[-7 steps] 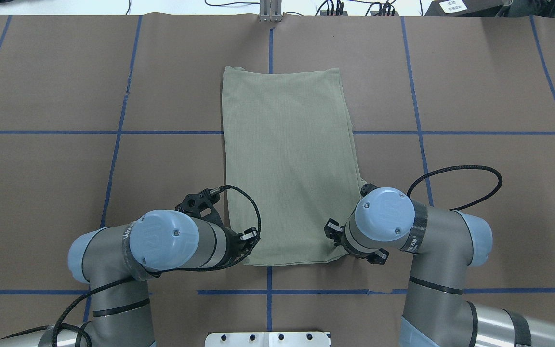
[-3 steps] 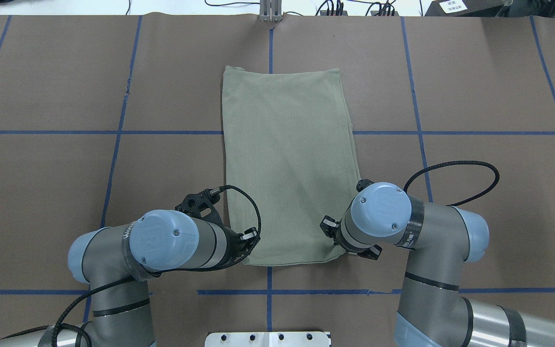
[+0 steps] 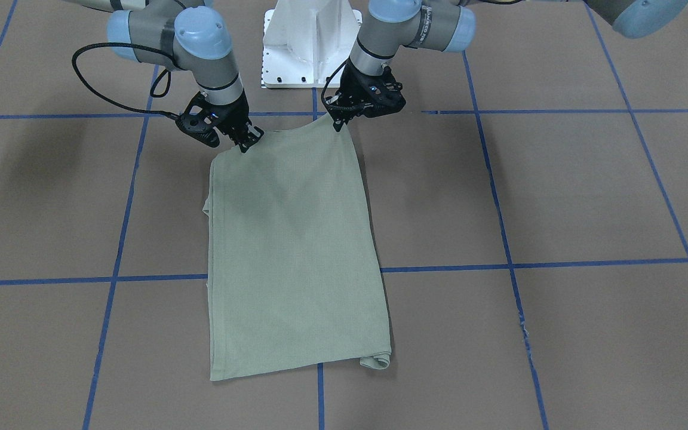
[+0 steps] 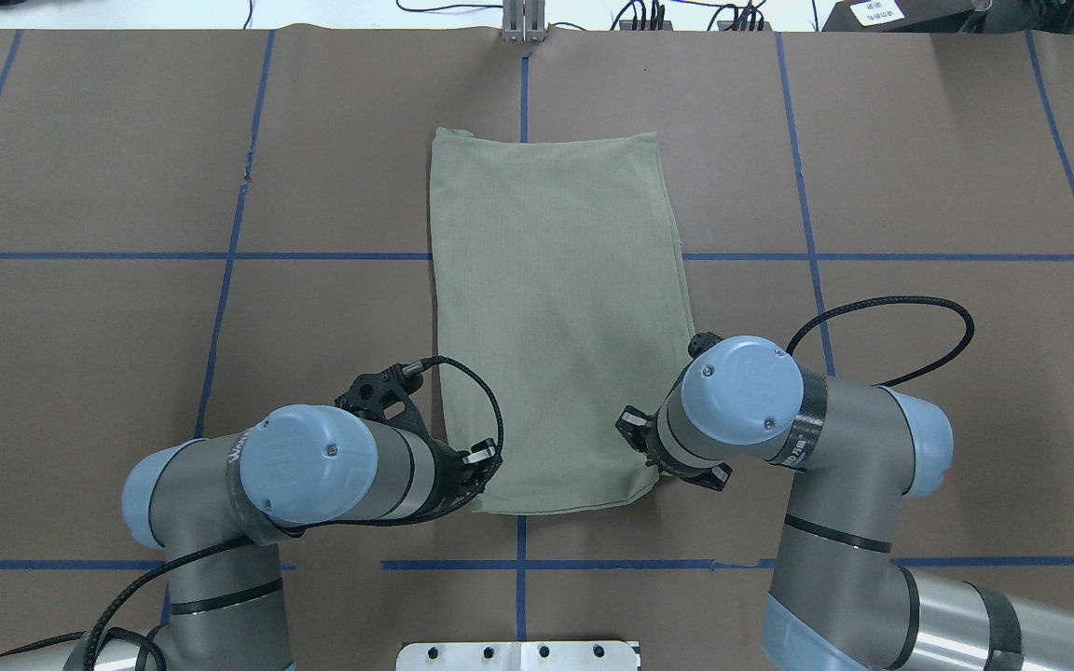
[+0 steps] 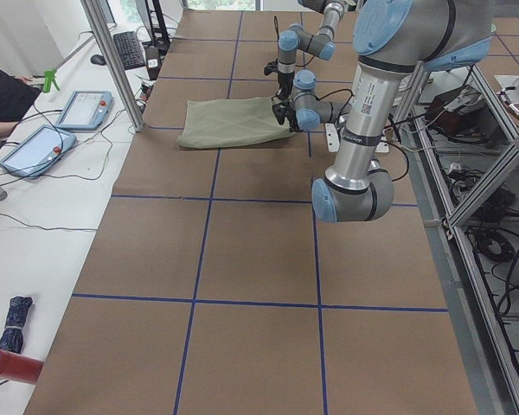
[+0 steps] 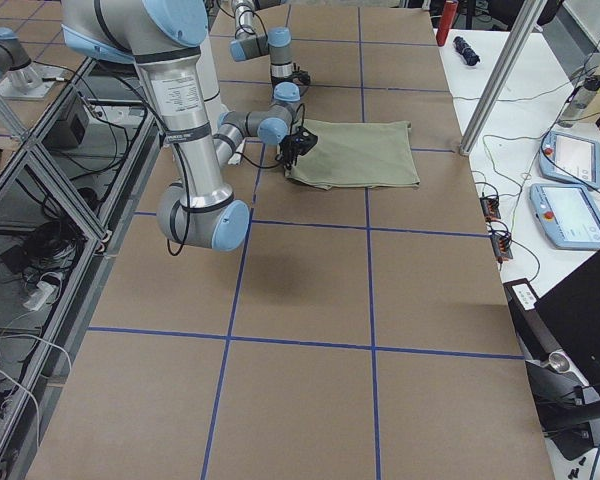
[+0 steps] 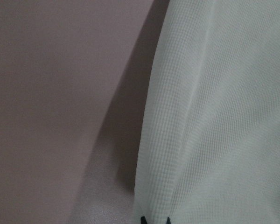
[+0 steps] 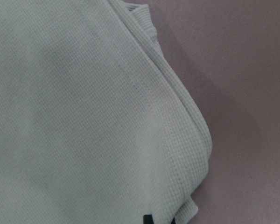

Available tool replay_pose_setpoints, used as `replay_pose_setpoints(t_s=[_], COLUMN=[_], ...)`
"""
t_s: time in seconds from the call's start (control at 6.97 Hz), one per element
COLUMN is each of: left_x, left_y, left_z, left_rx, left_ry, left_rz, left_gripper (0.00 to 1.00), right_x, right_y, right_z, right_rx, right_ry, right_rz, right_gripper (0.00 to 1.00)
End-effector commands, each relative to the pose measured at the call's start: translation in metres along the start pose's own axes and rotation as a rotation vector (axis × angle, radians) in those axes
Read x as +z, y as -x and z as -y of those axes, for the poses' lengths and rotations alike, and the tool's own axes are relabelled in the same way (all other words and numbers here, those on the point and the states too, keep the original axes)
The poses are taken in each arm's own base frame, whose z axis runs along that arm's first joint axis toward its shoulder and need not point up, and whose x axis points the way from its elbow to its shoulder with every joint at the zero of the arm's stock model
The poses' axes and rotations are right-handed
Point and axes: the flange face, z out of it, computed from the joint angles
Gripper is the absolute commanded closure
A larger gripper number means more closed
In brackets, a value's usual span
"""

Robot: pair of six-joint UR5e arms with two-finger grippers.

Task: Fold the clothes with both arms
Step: 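Grasp the near corners of the folded shirt with both grippers, then lift the near end with both grippers and fold it over toward the far end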

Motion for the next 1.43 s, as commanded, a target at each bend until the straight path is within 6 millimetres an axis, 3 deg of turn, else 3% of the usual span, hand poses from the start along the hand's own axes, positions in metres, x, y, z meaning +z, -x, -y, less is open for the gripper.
replay_pose_setpoints(t_s=[0.0, 0.14, 0.29, 0.43, 0.57, 0.72, 0.86, 1.15, 1.29], left_x=[-0.052, -0.075, -0.094, -0.110, -0.118, -0.111, -0.101, -0.084, -0.071], left_y=[-0.002, 0.005, 0.016, 0.026, 0.029, 0.027, 0.022, -0.022, -0.027], left_z=[-0.016, -0.031, -0.050, -0.062, -0.070, -0.075, -0.072, 0.013, 0.052], left_rx=[0.007, 0.016, 0.030, 0.036, 0.038, 0.040, 0.046, 0.044, 0.036], left_ry=[0.013, 0.029, 0.058, 0.078, 0.086, 0.108, 0.092, -0.045, -0.093], left_rz=[-0.007, 0.012, 0.034, 0.053, 0.075, 0.089, 0.094, 0.046, 0.016], left_gripper=[1.00, 1.00, 1.00, 1.00, 1.00, 1.00, 1.00, 1.00, 1.00], right_x=[-0.036, -0.055, -0.079, -0.100, -0.111, -0.104, -0.085, -0.076, -0.079], right_y=[-0.003, -0.004, -0.018, -0.037, -0.040, -0.035, -0.028, 0.018, 0.036], right_z=[-0.014, -0.022, -0.033, -0.039, -0.042, -0.044, -0.031, 0.006, 0.037], right_rx=[-0.012, -0.024, -0.041, -0.051, -0.053, -0.054, -0.038, -0.002, 0.034], right_ry=[0.077, 0.110, 0.205, 0.280, 0.291, 0.284, 0.223, 0.077, 0.035], right_rz=[0.040, 0.065, 0.068, 0.066, 0.079, 0.076, 0.073, 0.126, 0.137], right_gripper=[1.00, 1.00, 1.00, 1.00, 1.00, 1.00, 1.00, 1.00, 1.00])
